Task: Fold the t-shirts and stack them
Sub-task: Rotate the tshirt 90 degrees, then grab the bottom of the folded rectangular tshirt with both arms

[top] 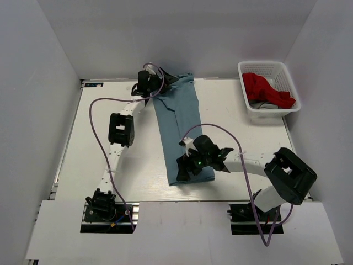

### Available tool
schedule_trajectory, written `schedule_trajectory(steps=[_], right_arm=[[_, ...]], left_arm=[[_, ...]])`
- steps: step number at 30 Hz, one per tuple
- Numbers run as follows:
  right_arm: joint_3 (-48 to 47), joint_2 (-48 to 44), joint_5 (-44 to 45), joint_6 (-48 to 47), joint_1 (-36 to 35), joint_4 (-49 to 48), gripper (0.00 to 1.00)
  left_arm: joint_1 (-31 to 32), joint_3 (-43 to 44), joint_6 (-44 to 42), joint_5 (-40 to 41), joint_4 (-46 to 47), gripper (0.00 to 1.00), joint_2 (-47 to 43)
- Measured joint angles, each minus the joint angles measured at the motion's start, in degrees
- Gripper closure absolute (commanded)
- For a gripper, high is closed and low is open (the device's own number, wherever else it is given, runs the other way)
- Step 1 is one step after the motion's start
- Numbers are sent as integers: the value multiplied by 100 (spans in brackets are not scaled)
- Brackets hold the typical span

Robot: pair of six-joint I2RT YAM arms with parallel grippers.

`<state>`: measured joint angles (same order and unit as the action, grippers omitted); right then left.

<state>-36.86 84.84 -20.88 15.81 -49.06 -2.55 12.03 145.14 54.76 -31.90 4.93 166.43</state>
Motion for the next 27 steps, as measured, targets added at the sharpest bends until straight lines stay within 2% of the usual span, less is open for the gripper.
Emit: schedule_trajectory(steps=[3,9,13,19,23,27], right_arm=[[-9,105,-313,-184,-243,-188,10],[-129,323,-688,-372,-586,-365,10],[-356,501,-734,-444,-796,-297,10],[-358,225,-542,-114,-852,-243,10],[-334,-295,-13,269,-872,-332,10],[-151,-1075,767,649,-861,-518,10]], left_arm=[[208,-192,118,203,511,1,7],[400,-210,153,485,706,1,22],[398,-210,155,544,710,1,11],[393,-229,-146,682,282,1,-304],[391,-501,-741,815,-326,1,-1172],[391,-1246,-1211,916,-979,1,-2907]])
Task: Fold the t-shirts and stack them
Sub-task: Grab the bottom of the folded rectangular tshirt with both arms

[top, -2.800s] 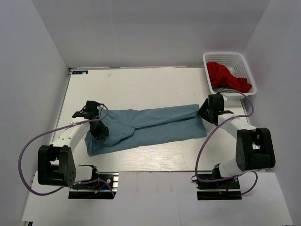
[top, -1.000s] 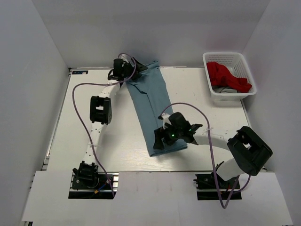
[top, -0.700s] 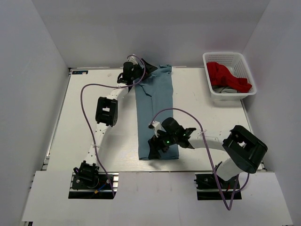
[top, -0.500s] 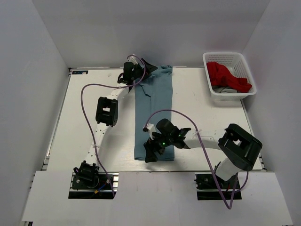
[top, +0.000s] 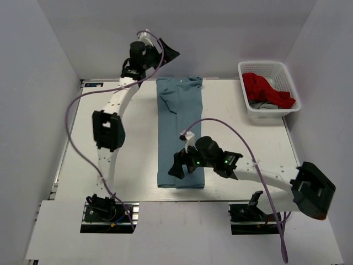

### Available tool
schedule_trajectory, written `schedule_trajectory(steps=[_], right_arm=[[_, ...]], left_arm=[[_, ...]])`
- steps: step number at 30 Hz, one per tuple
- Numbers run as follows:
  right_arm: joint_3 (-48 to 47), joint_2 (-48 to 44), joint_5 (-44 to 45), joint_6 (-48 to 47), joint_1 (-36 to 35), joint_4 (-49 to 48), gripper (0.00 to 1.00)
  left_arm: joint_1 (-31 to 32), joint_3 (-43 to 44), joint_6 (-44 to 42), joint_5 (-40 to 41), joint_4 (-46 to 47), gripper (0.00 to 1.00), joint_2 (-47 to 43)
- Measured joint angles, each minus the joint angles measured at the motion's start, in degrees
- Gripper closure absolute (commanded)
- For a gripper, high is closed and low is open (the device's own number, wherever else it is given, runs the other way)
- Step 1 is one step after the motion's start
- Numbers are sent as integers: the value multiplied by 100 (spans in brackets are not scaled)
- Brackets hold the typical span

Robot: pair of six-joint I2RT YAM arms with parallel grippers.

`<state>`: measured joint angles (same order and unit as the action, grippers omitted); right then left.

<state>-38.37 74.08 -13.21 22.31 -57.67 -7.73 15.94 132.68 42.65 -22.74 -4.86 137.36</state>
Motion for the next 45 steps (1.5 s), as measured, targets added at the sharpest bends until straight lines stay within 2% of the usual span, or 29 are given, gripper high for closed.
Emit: schedule_trajectory(steps=[3,7,9,14,16,18,22,26,29,35,40,45], right_arm=[[317,-575,688,356,103,11,10],[730,-1080,1309,743,326,463,10],[890,-1270,1467,931,437,820,10],[1436,-1906,1528,1335,623,1510,10],[1648,-2070,1401,1464,664,1646,10],[1838,-2144,1198,1576,695,1740,10],[1985,-2162,859,1775,715,1687,10],[2024,-2070,713,1891,739,1521,10],[2031,-1967,640,1954,748,1362,10],[2041,-1884,590,2041,748,1224,10],[2050,-1843,533,2065,756,1165,11],[2050,-1742,442,2070,756,1045,16]], left_arm=[[22,-949,-284,-57,-192,1,-1491],[214,-4000,-546,11,-22,1,-4057],[422,-5622,-557,144,98,1,-5034],[946,-8970,-284,205,-116,1,-6301],[1123,-9897,-131,101,-417,1,-6605],[1316,-10472,-9,9,-817,1,-6979],[1716,-10869,184,-160,-1292,1,-7823],[1952,-10876,260,-170,-1318,4,-8074],[2122,-10924,308,-168,-1300,16,-7906],[2400,-11014,326,247,-1808,23,-7685],[2498,-11007,332,267,-1593,33,-7436],[2577,-10931,343,195,-1154,53,-6911]])
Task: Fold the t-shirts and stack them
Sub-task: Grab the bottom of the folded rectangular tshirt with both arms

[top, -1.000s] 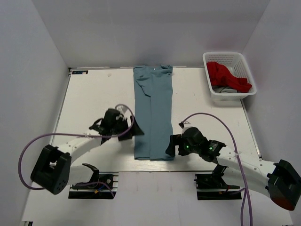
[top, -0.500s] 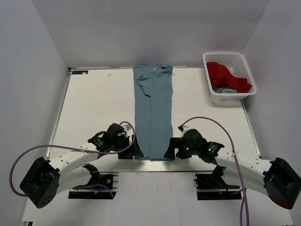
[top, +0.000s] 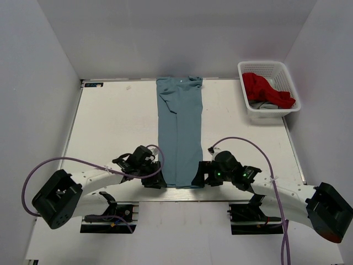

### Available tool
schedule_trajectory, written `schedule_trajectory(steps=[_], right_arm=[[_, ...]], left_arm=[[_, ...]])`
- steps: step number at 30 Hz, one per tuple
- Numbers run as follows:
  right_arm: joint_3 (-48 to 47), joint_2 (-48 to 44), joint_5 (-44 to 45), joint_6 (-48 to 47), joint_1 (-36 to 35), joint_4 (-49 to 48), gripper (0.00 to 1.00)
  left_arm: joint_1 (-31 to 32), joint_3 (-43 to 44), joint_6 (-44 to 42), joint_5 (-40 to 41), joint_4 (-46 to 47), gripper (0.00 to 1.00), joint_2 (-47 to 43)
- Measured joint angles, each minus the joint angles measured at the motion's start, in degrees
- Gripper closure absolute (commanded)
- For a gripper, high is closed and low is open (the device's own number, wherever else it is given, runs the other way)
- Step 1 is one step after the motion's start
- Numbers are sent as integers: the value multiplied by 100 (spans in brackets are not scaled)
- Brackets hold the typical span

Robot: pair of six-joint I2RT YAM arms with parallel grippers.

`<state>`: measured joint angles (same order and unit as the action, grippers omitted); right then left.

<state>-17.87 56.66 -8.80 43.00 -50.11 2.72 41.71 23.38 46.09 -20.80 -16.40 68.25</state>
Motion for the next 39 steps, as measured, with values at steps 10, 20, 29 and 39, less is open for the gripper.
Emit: schedule_trajectory(steps=[10,20,29,39], right_arm=[[72,354,-105,-33,22,-120,75],[79,66,-361,-358,-24,146,100],[70,-103,-1097,-481,-433,535,100],[-1169,435,225,-686,-404,1095,100]], left_arm=[[15,94,-94,216,50,100,258],[35,-83,-177,35,-68,100,-68],[240,-505,184,-592,-706,100,-1025],[225,76,184,-413,-426,100,-704]])
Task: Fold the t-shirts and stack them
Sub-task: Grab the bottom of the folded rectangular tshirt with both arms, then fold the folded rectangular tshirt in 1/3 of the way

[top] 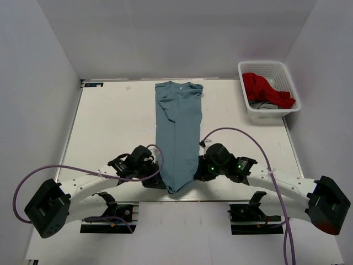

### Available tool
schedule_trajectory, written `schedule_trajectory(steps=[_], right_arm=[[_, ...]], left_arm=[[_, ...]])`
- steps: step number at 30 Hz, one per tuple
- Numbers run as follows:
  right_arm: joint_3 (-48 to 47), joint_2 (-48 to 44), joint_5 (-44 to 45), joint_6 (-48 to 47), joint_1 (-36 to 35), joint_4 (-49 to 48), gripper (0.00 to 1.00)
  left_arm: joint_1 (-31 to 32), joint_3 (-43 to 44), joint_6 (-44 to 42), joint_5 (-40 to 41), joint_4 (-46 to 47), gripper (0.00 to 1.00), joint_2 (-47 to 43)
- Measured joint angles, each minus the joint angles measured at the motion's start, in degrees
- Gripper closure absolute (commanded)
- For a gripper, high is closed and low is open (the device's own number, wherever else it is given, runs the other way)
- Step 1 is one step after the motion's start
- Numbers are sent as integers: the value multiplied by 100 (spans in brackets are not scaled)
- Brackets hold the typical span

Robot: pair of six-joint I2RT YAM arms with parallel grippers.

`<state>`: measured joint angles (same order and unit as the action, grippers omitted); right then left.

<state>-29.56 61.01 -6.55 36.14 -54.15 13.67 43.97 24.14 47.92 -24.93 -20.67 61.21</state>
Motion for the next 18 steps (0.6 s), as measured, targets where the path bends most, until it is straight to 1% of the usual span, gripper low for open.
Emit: schedule_trajectory(steps=[4,7,11,15,18], right_arm=[[-411,105,640,-57,116,-2,100],[-667,289,992,-79,260,-9,100],[-1073,671,1375,-107,463,13,100],[-1502,975,1731,-173,699,-24,100],[-1829,1217,1958,-240,887,-160,100]], left_arm=[[-24,601,-63,555,-232,100,328],[-59,1412,-120,1335,-490,100,693],[-142,2371,-140,2332,-516,100,1060],[-251,2872,-166,3123,-490,100,1346],[-367,3117,-273,3532,-490,100,1569]])
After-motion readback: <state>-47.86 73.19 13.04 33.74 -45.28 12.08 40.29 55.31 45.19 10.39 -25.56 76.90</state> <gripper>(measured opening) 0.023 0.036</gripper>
